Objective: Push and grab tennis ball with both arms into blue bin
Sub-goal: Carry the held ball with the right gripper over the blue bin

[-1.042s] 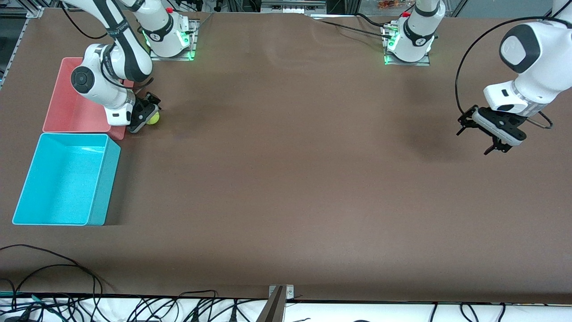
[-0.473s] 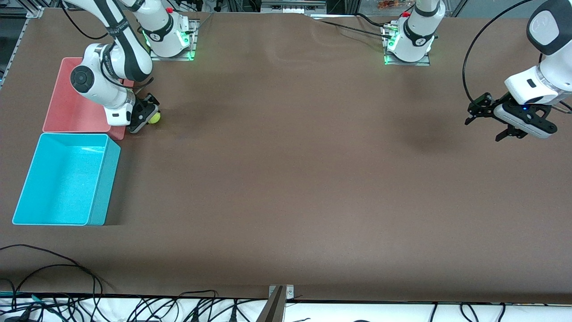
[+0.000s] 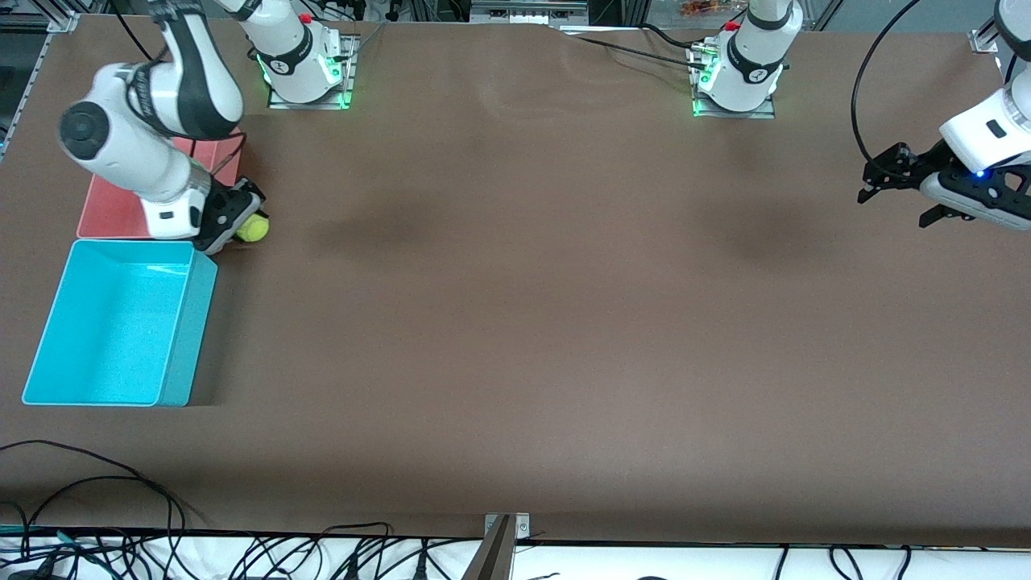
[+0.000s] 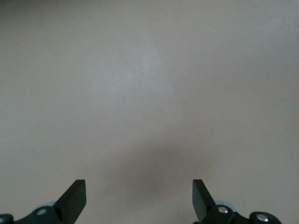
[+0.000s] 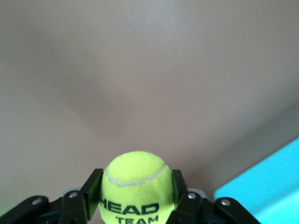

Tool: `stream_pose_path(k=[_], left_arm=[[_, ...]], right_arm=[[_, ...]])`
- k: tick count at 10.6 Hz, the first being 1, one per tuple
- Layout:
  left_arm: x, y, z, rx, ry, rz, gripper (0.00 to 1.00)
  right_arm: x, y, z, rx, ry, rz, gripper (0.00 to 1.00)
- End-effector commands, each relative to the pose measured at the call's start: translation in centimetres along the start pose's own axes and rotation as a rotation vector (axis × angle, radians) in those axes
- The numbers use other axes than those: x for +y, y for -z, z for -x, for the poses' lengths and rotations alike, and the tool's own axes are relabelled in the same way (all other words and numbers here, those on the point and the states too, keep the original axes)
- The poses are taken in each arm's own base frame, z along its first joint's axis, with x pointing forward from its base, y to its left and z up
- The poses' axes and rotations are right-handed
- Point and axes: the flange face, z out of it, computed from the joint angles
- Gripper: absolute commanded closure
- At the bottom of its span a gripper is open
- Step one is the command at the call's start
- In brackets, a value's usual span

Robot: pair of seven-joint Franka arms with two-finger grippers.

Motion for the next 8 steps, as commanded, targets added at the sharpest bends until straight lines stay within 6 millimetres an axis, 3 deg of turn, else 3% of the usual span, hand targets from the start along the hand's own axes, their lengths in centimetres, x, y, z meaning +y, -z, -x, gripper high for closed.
stream_pose_path(k=[1,3,4,6,8], left_arm=[[2.9,5.3,-0.8,-0.072,0.092,-0.074,0.00],[5.1,7.8,-1.5,-0.091,0.182,-0.080,0.00],[5.4,7.9,-2.1,-0.108,0.193,-0.076,0.00],[5.0,9.9,-2.9,-0.101,0.229,-0.071,0.00],[7.0,10.5,-4.3,-0.096,0.336,-0.078,0.00]], right_arm=[[4.4,5.7,-0.6,-0.017,0.029,0.046,0.80],[8.3,7.7,-0.5,-0.056,0.069,0.046,0.80],[10.6,7.9,-0.1,-0.057,0.110,0.055,0.80],[14.6,8.1,0.4,-0.065,0.170,0.076,0.80],[17.2,6.9,1.4,-0.082,0.226,0.070,0.80]])
